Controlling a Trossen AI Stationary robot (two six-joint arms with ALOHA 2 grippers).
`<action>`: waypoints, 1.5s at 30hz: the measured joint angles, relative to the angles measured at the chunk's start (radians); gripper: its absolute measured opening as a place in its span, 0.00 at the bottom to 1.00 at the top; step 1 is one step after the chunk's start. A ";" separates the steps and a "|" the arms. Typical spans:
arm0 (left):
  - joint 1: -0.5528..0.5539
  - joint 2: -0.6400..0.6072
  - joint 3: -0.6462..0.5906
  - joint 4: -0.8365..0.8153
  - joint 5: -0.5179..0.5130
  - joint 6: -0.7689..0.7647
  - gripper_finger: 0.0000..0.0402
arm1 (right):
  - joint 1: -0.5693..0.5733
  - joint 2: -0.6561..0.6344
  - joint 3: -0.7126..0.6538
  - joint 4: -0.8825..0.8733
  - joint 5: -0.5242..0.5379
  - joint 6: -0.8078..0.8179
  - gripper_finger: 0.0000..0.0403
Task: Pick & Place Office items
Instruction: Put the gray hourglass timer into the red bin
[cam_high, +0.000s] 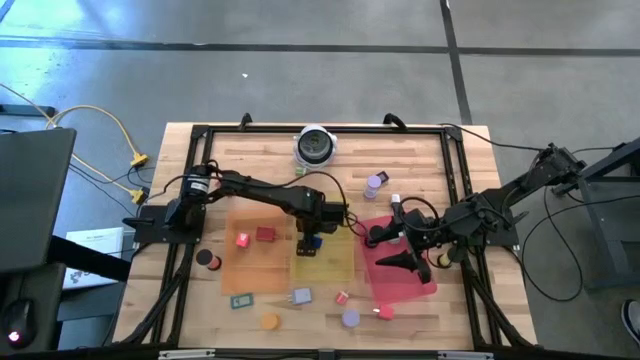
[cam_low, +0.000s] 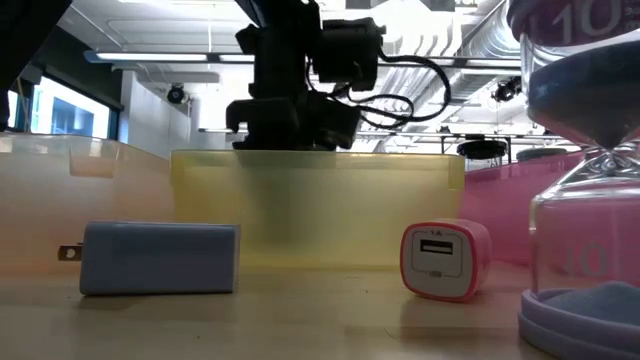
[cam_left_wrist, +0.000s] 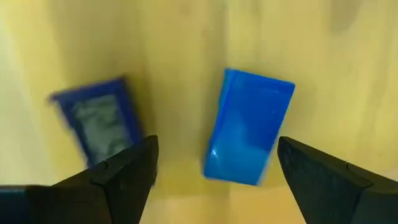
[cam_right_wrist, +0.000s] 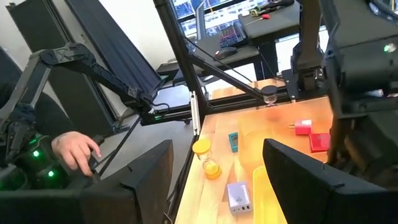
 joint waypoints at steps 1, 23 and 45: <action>0.003 -0.011 0.000 -0.001 0.000 -0.026 0.80 | 0.000 0.000 0.000 0.000 0.000 0.000 0.59; -0.012 -0.339 0.001 -0.248 0.081 -0.210 0.80 | -0.127 -0.102 0.116 -0.196 0.002 -0.040 0.59; -0.207 -0.349 0.001 -0.376 0.036 -0.385 0.80 | -0.385 -0.024 0.404 -0.712 0.076 0.145 0.59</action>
